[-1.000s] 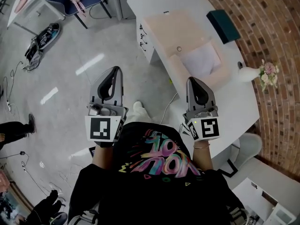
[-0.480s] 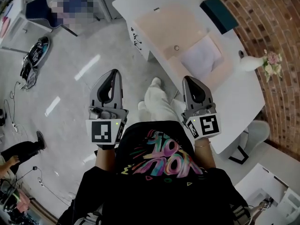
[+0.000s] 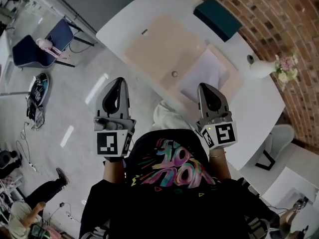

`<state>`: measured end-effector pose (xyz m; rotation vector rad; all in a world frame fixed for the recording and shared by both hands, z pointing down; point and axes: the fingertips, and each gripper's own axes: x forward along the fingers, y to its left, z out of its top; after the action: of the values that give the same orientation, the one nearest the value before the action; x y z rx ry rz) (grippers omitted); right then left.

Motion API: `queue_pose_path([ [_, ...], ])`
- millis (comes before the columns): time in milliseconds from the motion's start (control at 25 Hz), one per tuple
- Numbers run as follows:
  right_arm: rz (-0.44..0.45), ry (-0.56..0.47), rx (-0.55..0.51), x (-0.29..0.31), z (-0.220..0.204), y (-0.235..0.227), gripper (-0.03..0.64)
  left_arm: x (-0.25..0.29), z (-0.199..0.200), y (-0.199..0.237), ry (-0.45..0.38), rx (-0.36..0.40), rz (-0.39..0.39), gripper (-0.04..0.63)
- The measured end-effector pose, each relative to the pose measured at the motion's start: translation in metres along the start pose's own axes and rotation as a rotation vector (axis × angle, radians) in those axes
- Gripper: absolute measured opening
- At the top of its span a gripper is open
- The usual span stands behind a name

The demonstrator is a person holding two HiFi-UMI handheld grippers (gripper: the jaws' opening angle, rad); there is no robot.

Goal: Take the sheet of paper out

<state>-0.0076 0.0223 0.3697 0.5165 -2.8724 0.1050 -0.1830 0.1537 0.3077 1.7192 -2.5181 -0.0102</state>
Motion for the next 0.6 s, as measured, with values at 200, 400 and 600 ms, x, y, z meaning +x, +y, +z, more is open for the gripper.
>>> queue_pose_path([
  [200,-0.146,-0.028,0.013,0.005,0.018,-0.069,0.02,0.09,0.013,-0.036,-0.001,0.029,-0.161,0.026],
  [400,-0.31,-0.054,0.066,-0.017,0.019,-0.125,0.02,0.147,0.017,-0.088,0.008,0.049,-0.336,0.026],
  [600,-0.418,-0.047,0.101,-0.044,0.009,-0.157,0.02,0.179,0.013,-0.136,0.027,0.079,-0.48,0.026],
])
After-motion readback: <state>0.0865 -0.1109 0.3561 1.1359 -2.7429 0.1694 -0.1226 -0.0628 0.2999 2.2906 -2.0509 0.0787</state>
